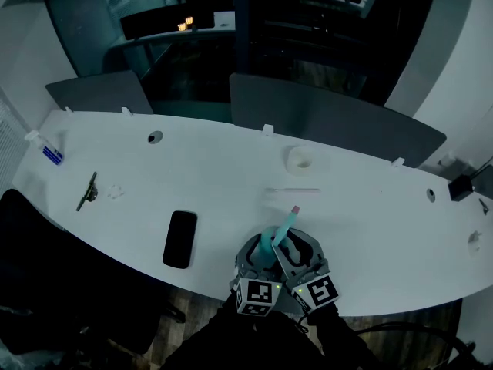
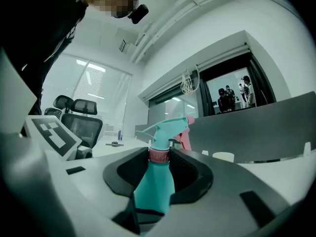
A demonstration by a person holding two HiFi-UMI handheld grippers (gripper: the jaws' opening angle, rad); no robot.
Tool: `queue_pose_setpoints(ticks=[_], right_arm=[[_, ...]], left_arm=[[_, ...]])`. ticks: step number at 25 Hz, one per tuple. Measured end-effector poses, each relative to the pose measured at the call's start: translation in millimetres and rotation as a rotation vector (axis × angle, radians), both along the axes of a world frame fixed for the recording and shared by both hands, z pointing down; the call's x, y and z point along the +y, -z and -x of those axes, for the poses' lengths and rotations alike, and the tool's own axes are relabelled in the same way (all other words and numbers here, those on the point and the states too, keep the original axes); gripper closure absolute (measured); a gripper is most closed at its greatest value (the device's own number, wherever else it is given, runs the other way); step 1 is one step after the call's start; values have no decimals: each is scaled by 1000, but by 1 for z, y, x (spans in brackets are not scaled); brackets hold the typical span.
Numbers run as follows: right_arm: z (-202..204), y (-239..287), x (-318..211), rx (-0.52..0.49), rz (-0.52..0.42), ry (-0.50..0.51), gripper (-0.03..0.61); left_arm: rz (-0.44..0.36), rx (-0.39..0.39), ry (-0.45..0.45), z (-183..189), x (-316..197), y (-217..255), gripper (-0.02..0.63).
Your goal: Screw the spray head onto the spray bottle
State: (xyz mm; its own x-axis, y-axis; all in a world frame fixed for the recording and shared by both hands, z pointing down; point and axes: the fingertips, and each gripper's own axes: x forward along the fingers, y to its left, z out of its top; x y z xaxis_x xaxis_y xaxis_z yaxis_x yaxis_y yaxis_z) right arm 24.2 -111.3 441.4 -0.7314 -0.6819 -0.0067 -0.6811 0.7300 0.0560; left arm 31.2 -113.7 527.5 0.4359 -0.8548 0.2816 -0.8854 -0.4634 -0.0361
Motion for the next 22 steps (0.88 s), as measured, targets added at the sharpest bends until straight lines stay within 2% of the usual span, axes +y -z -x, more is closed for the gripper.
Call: queue_pose_setpoints(ticks=[4, 6, 8, 13, 22], right_arm=[[0, -2, -1, 17, 13, 55, 449], [-2, -2, -4, 10, 39, 77, 449], [-4, -2, -6, 17, 63, 87, 449], [1, -1, -5, 13, 142, 119, 448], [-2, 0, -7, 29, 195, 128, 448]], left_arm=[[19, -27, -291, 1, 2, 5, 281], [27, -48, -395, -1, 1, 5, 302], [24, -56, -409, -3, 0, 5, 307], [8, -43, -358, -4, 1, 6, 308], [6, -48, -373, -4, 0, 7, 308]])
